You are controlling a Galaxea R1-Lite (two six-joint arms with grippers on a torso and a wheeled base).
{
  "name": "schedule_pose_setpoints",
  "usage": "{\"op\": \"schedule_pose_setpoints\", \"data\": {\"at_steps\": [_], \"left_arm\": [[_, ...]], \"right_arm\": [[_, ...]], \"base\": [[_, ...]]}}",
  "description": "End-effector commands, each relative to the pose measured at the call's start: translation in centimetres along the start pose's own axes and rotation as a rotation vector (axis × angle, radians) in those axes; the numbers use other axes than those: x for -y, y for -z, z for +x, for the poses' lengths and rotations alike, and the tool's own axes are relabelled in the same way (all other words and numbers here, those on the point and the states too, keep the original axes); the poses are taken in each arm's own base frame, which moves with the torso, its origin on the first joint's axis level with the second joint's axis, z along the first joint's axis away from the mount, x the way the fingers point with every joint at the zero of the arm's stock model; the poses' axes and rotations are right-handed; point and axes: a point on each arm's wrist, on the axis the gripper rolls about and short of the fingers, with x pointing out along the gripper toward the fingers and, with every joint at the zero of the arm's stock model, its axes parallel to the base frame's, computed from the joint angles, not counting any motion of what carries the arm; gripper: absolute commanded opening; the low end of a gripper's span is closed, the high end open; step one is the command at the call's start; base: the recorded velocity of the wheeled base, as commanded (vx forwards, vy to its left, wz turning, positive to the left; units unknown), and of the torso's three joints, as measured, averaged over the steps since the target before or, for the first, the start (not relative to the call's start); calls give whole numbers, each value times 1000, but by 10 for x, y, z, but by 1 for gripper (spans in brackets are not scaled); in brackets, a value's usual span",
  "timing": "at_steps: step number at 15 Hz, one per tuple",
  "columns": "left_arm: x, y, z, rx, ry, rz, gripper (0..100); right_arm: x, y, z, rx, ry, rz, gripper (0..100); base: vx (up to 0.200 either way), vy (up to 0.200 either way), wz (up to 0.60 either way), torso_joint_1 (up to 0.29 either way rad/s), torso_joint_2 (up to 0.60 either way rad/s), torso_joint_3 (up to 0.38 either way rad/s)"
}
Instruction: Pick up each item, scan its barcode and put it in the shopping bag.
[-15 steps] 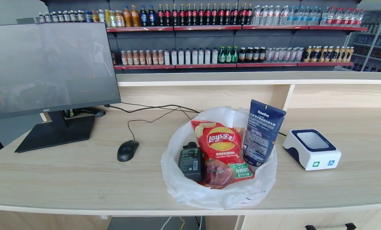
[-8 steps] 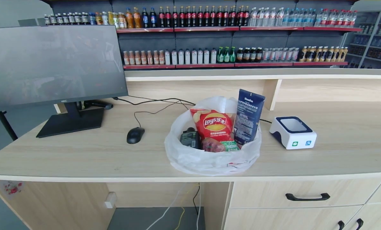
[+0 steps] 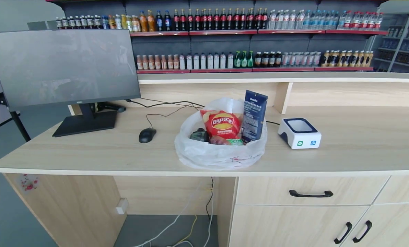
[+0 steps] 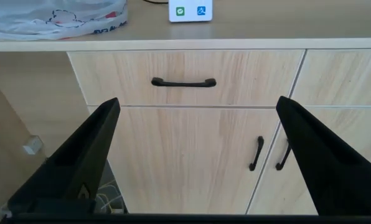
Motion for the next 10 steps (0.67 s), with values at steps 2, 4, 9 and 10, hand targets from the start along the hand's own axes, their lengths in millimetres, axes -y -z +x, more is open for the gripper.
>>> {"op": "schedule_pose_setpoints", "data": {"at_steps": [2,4,9,10], "left_arm": [[0,0,0,-1,0,-1,100],[0,0,0,-1,0,-1,100],[0,0,0,-1,0,-1,100],[0,0,0,-1,0,-1,100]], "right_arm": [[0,0,0,-2,1,0,100],[0,0,0,-2,1,0,100],[0,0,0,-2,1,1,100],[0,0,0,-2,1,0,100]], "base": [[0,-200,0,12,7,0],[0,-200,0,5,7,0],[-40,-160,0,5,3,-1],[-200,0,0,2,2,2]]}}
